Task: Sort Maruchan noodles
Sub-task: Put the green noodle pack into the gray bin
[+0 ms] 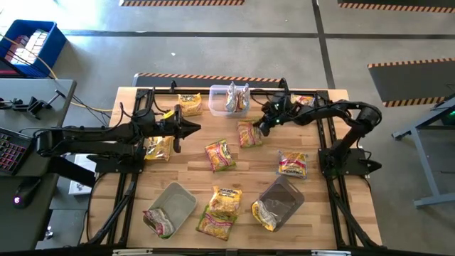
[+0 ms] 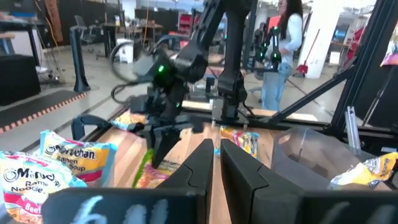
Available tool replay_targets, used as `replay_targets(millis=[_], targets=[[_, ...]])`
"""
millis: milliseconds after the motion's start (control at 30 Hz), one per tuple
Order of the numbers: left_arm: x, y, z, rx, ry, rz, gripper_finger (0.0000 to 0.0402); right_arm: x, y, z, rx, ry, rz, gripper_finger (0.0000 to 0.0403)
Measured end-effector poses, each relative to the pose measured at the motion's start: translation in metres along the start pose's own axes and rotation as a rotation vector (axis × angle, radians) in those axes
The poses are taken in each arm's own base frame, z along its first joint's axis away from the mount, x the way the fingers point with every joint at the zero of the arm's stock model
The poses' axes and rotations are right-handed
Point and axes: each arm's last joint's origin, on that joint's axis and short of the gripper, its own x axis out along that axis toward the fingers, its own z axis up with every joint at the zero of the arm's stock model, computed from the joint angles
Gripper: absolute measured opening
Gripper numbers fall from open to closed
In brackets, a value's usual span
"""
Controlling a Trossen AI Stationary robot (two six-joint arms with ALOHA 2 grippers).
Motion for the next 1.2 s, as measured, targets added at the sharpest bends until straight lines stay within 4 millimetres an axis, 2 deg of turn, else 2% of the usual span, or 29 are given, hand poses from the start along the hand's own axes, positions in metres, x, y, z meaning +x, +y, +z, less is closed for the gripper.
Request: replay_targets(millis=[333, 500, 667, 933, 1200], targets=[[0.036, -0.004, -0.016, -0.014, 0.175, -0.043, 0.0094, -0.005, 0.064, 0.009, -0.209, -0.074, 0.045, 0.0000], [0.056, -0.002, -0.012, 0.002, 0.220, -0.045, 0.0133, -0.010, 0.086, 0.009, -0.275, -0.100, 0.053, 0.0000], [0.072, 0.000, -0.001, 0.069, 0.275, 0.005, 0.0164, -0.010, 0.108, 0.019, -0.356, -0.088, 0.039, 0.0000], [0.083, -0.004, 0.012, 0.118, 0.329, 0.033, 0.0201, -0.012, 0.148, 0.036, -0.505, -0.060, 0.004, 0.0000], [0.085, -0.014, 0.018, 0.117, 0.368, -0.003, 0.0218, -0.019, 0.180, 0.053, -0.602, -0.098, -0.009, 0.0000]])
